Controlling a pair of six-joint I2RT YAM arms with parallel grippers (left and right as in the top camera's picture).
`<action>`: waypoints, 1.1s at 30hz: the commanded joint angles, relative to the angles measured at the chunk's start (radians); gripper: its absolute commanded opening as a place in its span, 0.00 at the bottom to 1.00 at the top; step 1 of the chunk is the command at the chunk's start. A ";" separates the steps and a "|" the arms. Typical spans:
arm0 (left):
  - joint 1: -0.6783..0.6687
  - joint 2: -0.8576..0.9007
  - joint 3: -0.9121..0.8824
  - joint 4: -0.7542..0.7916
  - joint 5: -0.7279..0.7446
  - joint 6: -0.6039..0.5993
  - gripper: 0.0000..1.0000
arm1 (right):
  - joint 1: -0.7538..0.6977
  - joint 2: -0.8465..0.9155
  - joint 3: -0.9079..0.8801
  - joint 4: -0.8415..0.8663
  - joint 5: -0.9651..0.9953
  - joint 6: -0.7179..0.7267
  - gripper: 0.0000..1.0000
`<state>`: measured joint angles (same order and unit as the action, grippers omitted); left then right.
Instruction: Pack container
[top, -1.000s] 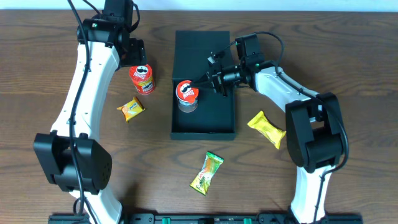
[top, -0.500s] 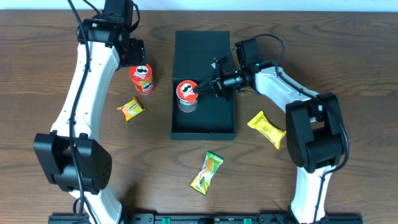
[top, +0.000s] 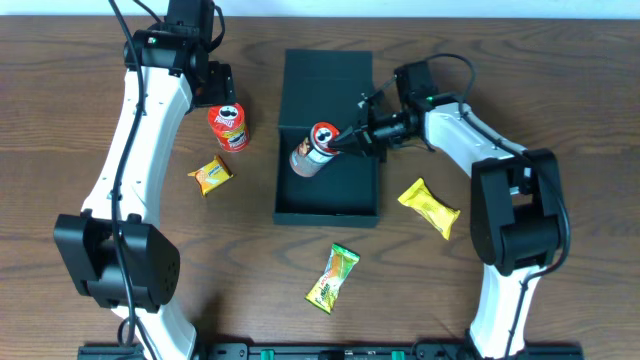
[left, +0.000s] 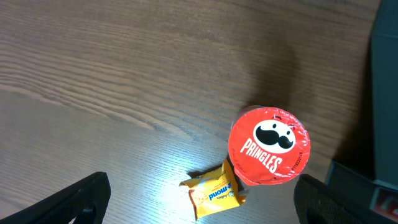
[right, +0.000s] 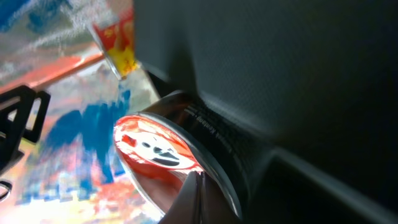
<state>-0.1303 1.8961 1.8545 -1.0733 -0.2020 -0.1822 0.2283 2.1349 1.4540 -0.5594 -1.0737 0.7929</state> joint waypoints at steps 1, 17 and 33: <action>-0.002 0.006 0.027 -0.002 -0.007 0.010 0.96 | -0.033 0.010 -0.008 -0.040 0.129 -0.040 0.02; -0.002 0.006 0.027 0.000 -0.007 0.010 0.96 | -0.178 0.010 0.117 -0.303 0.386 -0.174 0.02; -0.002 0.006 0.027 0.000 -0.005 -0.030 0.95 | -0.161 0.010 0.483 -0.690 0.845 -0.251 0.02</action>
<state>-0.1303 1.8961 1.8545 -1.0698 -0.2020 -0.1879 0.0494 2.1387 1.9102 -1.2289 -0.3862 0.5659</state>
